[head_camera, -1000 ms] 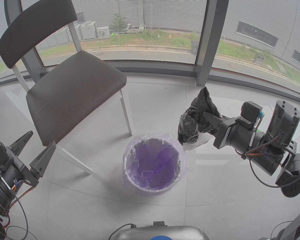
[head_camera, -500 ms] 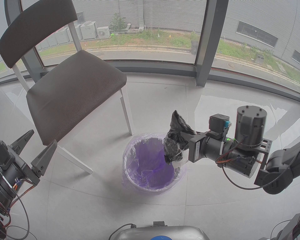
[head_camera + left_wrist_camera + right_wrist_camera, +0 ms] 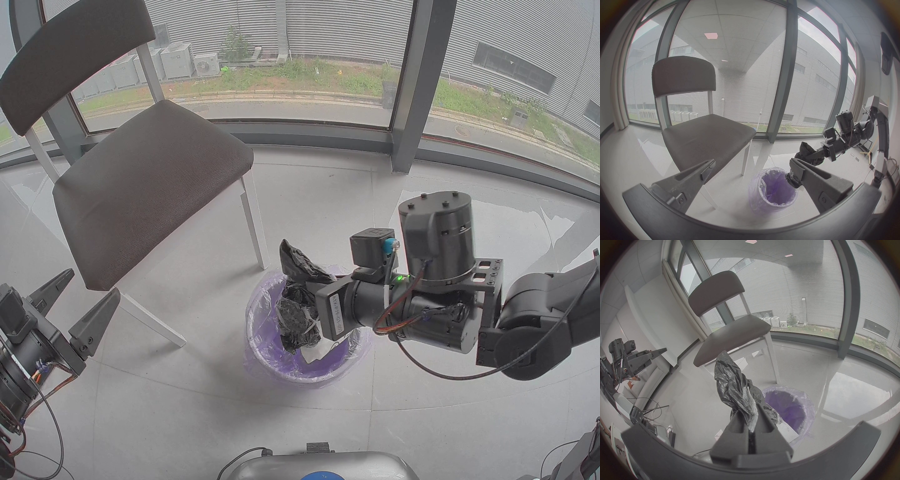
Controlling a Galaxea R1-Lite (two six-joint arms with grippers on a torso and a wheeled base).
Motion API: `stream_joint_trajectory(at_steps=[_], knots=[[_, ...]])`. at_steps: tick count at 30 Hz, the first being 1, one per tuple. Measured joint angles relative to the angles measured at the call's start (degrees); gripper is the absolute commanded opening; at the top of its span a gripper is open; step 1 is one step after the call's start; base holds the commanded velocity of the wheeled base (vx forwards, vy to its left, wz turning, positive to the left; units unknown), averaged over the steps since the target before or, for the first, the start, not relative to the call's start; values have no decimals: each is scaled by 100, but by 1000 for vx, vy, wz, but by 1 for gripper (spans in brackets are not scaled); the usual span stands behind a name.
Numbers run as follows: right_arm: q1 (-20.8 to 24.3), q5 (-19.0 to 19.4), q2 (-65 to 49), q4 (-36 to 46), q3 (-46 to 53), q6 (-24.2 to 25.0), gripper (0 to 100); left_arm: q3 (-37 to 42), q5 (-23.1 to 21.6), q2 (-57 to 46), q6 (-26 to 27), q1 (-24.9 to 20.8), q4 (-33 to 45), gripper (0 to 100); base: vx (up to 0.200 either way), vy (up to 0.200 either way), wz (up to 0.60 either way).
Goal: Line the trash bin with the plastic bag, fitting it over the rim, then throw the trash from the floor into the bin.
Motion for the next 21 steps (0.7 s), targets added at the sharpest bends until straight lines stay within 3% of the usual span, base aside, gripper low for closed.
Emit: stream_joint_trajectory(at_steps=[10, 21], knots=[[171, -116, 256, -20, -149, 11, 0, -22, -11, 328, -271, 206, -677, 100, 0, 0, 0], [66, -158, 0, -18, 174, 15, 0, 121, -17, 436, -216, 223, -783, 100, 0, 0, 0]])
